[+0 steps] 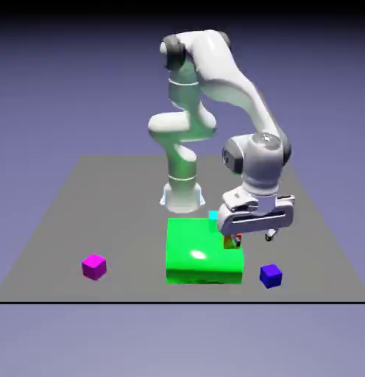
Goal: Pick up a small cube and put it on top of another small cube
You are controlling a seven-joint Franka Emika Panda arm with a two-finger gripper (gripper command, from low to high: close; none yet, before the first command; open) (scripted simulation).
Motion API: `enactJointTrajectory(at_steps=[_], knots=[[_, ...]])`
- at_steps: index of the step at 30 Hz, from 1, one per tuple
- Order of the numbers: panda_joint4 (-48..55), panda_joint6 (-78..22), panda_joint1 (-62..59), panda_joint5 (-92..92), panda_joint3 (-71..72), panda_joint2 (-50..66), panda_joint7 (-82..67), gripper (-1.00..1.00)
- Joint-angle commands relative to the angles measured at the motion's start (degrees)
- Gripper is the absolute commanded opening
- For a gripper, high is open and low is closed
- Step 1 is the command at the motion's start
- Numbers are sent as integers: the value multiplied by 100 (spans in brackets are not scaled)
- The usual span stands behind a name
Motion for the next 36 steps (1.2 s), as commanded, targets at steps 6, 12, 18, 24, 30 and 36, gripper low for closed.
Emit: enactJointTrajectory(at_steps=[6,12,18,24,30,36], knots=[[1068,-1128,237,-99,278,1246,268,0],[1325,-1168,378,-218,355,2092,429,0],[1404,-1324,370,-195,372,2013,418,-100],[1389,-1749,-425,222,-551,1590,-165,-100],[1144,-1857,-1430,700,-1797,1265,-892,-100],[898,-1966,-2436,1178,-3042,941,-1618,-100]])
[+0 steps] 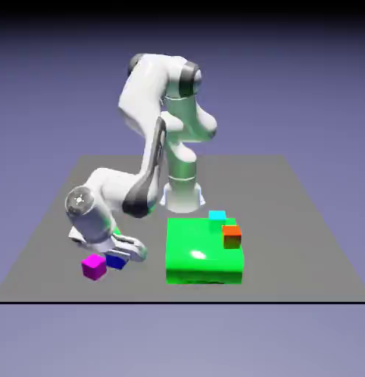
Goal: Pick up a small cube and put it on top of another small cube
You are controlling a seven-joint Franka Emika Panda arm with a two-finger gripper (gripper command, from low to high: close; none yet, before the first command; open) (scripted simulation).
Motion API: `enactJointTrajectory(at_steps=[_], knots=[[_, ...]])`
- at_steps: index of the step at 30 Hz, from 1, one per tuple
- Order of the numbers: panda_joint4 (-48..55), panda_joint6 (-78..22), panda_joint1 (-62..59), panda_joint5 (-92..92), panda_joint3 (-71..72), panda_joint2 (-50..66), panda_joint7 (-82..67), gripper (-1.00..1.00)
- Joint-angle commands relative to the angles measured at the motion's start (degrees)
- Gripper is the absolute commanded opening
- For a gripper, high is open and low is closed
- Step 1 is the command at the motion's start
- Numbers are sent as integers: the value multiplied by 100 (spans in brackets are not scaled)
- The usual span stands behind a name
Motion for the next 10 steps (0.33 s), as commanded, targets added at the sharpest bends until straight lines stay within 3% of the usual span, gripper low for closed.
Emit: enactJointTrajectory(at_steps=[1,6,7,10], knots=[[-17,-6,-68,16,-84,-22,-44,-100],[-565,895,-95,182,24,350,-147,-100],[-565,895,-95,183,24,350,-147,100],[-262,398,-80,91,-36,145,-90,100]])
